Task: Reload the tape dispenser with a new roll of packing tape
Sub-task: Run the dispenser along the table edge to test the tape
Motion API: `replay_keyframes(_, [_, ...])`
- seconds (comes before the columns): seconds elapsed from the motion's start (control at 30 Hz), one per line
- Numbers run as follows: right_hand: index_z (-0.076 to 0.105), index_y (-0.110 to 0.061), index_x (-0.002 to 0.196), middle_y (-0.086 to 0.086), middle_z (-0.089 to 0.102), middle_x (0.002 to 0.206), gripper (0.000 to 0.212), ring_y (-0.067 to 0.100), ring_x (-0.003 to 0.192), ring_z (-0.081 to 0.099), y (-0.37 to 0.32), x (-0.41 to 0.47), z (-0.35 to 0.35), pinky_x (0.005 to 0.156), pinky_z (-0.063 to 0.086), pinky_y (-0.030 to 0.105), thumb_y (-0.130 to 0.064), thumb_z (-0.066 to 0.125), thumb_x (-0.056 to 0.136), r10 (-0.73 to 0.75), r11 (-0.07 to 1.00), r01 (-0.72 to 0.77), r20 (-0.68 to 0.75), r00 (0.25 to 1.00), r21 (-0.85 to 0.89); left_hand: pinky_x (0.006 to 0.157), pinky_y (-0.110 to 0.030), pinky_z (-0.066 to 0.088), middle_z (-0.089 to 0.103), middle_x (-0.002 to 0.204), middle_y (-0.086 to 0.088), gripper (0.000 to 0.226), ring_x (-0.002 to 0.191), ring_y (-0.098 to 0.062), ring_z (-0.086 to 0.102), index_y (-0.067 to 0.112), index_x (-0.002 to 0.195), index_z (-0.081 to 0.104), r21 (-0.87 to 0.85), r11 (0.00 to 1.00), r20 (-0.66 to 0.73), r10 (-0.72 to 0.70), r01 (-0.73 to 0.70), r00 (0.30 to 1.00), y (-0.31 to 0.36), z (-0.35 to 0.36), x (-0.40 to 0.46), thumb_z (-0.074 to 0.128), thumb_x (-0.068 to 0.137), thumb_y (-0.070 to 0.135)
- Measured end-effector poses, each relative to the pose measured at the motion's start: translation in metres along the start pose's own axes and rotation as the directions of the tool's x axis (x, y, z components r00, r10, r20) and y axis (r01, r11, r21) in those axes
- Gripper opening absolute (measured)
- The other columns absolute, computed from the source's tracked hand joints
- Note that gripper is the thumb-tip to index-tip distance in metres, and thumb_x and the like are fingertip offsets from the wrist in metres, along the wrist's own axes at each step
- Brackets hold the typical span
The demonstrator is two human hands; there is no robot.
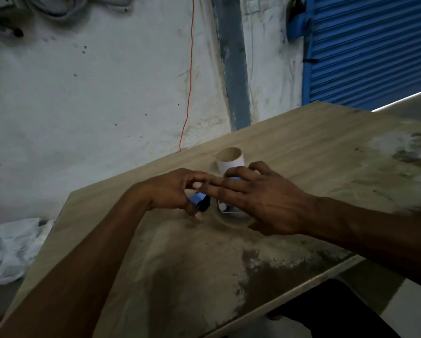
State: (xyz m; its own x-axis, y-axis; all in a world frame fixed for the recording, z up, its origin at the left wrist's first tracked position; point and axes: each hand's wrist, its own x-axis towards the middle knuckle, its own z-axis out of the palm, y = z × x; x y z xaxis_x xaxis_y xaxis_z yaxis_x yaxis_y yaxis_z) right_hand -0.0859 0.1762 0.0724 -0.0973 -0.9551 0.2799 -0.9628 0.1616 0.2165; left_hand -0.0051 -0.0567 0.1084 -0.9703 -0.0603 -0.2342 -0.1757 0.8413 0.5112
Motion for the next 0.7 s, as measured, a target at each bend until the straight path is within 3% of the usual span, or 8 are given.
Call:
replay_keyframes(0.1, [0.008,-0.027,0.162,0.006,0.043,0.156,0.145,0.031,0.130,0.051,0.007,0.006,0.007,0.093,0.046,0.050,-0.037,0.095,0.047,-0.070,0.997,0.069,-0.034,0.997,-0.021,0.099,-0.033,0.053,0.076,0.112,0.015,0.059,0.110,-0.007,0.068,0.029,0.114,0.075,0.010,0.999,0.027,0.036,-0.036,0.999,-0.004,-0.005,0.002,0.098,0.061,0.018])
replay_keyframes(0.2, [0.001,-0.034,0.162,0.011,0.030,0.162,0.145,0.035,0.142,0.037,0.017,0.008,0.010,0.107,0.038,0.054,-0.045,0.094,0.051,-0.072,0.997,0.071,-0.037,0.997,-0.029,0.086,-0.027,0.056,0.079,0.103,0.008,0.053,0.099,-0.010,0.072,0.024,0.106,0.078,-0.055,0.992,-0.116,0.109,-0.116,0.987,-0.013,0.000,0.001,0.099,0.058,0.014])
replay_keyframes(0.3, [-0.005,-0.051,0.157,0.002,0.017,0.167,0.143,0.027,0.152,0.020,0.029,0.011,0.004,0.120,0.028,0.053,-0.066,0.090,0.051,0.107,0.920,-0.081,-0.046,0.993,0.384,0.099,-0.033,0.056,0.078,0.114,0.010,0.067,0.108,-0.009,0.072,0.021,0.118,0.076,-0.142,0.978,-0.227,0.120,-0.155,0.966,-0.026,0.006,-0.002,0.101,0.056,0.017])
replay_keyframes(0.37, [0.003,-0.059,0.154,-0.005,0.034,0.160,0.130,0.016,0.145,0.037,0.034,0.013,0.000,0.117,0.040,0.048,-0.068,0.087,0.056,0.246,0.676,-0.153,-0.025,0.969,0.721,0.102,-0.030,0.055,0.077,0.114,0.017,0.071,0.107,-0.001,0.070,0.026,0.119,0.075,-0.133,0.980,-0.285,0.103,-0.146,0.953,-0.030,0.008,-0.004,0.102,0.054,0.018])
replay_keyframes(0.43, [0.010,-0.059,0.154,-0.007,0.050,0.150,0.114,0.010,0.134,0.051,0.034,0.014,-0.001,0.110,0.048,0.042,-0.066,0.083,0.066,0.289,0.592,-0.170,-0.010,0.957,0.788,0.103,-0.028,0.054,0.076,0.116,0.017,0.072,0.108,0.002,0.070,0.026,0.120,0.074,-0.122,0.982,-0.294,0.102,-0.143,0.950,-0.031,0.010,-0.004,0.102,0.054,0.017])
replay_keyframes(0.57, [0.047,-0.041,0.146,-0.010,0.067,0.132,0.071,0.008,0.115,0.064,0.025,0.021,0.001,0.096,0.055,0.038,-0.060,0.074,0.083,0.246,0.742,-0.143,-0.067,0.967,0.655,0.109,-0.036,0.050,0.074,0.123,0.012,0.079,0.118,-0.008,0.068,0.021,0.127,0.072,-0.181,0.969,-0.221,0.126,-0.167,0.967,-0.030,0.015,-0.003,0.102,0.054,0.021])
replay_keyframes(0.63, [0.065,-0.037,0.131,-0.012,0.073,0.117,0.048,0.007,0.101,0.068,0.019,0.024,0.001,0.085,0.057,0.039,-0.058,0.069,0.088,0.221,0.807,-0.133,-0.085,0.971,0.576,0.109,-0.032,0.047,0.071,0.126,0.018,0.081,0.121,-0.002,0.064,0.027,0.129,0.069,-0.121,0.983,-0.176,0.117,-0.140,0.977,-0.030,0.020,-0.002,0.100,0.053,0.033])
replay_keyframes(0.7, [0.069,-0.036,0.126,-0.011,0.075,0.114,0.044,0.010,0.097,0.069,0.012,0.026,-0.002,0.082,0.058,0.040,-0.058,0.067,0.088,0.229,0.844,-0.191,-0.014,0.973,0.501,0.108,-0.024,0.042,0.063,0.132,0.026,0.084,0.123,0.009,0.056,0.035,0.132,0.064,-0.051,0.996,-0.157,0.068,-0.077,0.985,-0.036,0.022,-0.007,0.100,0.056,0.034])
